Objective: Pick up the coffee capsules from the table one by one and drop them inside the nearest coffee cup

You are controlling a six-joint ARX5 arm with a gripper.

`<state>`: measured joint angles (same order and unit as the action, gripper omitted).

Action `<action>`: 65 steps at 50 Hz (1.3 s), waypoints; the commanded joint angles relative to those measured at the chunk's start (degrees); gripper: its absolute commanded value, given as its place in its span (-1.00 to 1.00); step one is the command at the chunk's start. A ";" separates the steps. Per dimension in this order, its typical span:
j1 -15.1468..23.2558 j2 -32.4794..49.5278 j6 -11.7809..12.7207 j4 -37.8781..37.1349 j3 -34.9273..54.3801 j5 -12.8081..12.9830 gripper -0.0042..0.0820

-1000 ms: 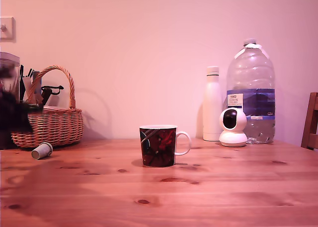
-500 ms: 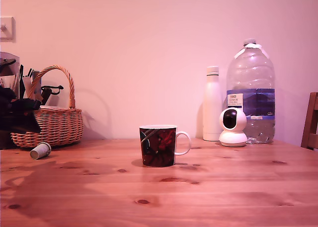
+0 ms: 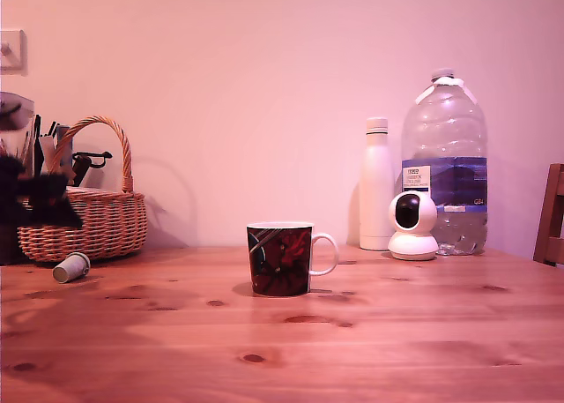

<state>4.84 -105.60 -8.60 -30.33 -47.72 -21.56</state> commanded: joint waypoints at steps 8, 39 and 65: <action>0.55 -5.73 -0.63 -2.78 -1.86 -3.06 0.50; 0.57 -14.12 -2.47 0.28 -9.42 -4.55 0.50; 1.60 -14.12 -4.94 1.22 -9.42 -3.06 -0.52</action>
<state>5.85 -118.98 -12.91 -29.28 -57.36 -24.58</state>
